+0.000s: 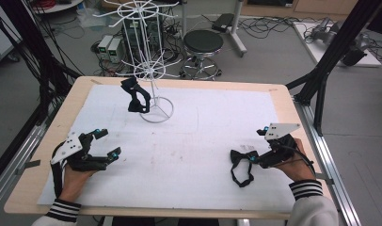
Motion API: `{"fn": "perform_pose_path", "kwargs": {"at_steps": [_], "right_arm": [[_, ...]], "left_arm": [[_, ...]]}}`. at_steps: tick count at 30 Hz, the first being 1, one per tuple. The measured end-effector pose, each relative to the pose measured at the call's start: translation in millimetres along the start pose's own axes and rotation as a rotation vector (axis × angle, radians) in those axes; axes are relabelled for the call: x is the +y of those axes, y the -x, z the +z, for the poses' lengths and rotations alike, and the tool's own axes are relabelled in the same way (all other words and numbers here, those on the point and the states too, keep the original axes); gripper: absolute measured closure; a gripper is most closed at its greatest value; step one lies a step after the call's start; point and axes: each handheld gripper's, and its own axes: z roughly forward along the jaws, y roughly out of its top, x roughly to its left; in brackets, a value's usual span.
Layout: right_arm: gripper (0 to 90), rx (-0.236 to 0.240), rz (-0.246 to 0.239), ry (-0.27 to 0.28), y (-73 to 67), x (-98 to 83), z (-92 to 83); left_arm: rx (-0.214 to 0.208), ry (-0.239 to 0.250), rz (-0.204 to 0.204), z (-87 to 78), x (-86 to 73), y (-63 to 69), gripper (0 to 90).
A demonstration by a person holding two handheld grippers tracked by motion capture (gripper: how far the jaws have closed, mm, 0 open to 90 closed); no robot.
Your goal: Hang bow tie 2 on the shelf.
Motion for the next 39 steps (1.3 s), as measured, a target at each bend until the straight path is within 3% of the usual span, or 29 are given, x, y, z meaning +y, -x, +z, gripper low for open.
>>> {"fn": "perform_pose_path", "kwargs": {"at_steps": [4, 10, 11, 12, 18, 25, 39], "right_arm": [[8.6, 0.043, -0.057, -0.09, 6.1, 5.7, 7.8], [10.0, 0.074, -0.104, -0.171, 10.7, 12.8, 14.9], [12.9, 0.1, -0.114, -0.208, 12.7, 15.1, 17.3], [16.3, 0.1, -0.114, -0.208, 12.7, 15.1, 17.3], [17.1, 0.127, -0.177, -0.299, 15.6, 21.9, 27.3], [24.3, 0.179, -0.234, -0.41, 14.0, 25.5, 46.8], [36.8, 0.205, -0.267, -0.509, 13.5, 24.1, 63.4]], "left_arm": [[0.0, 0.003, 0.003, -0.3, -2.4, 1.1, 11.6], [0.004, 0.004, 0.003, -1.0, -5.8, 1.7, 11.6], [0.004, 0.004, 0.003, -1.2, -6.2, 1.8, 11.6], [0.005, 0.003, 0.005, -1.5, -6.6, 1.9, 11.6], [-0.002, -0.001, 0.007, -1.3, -8.8, 3.8, 11.6], [-0.015, 0.003, 0.004, -1.5, -9.2, 4.6, 11.6], [-0.02, 0.012, 0.008, -1.5, -9.1, 5.5, 11.6]]}}
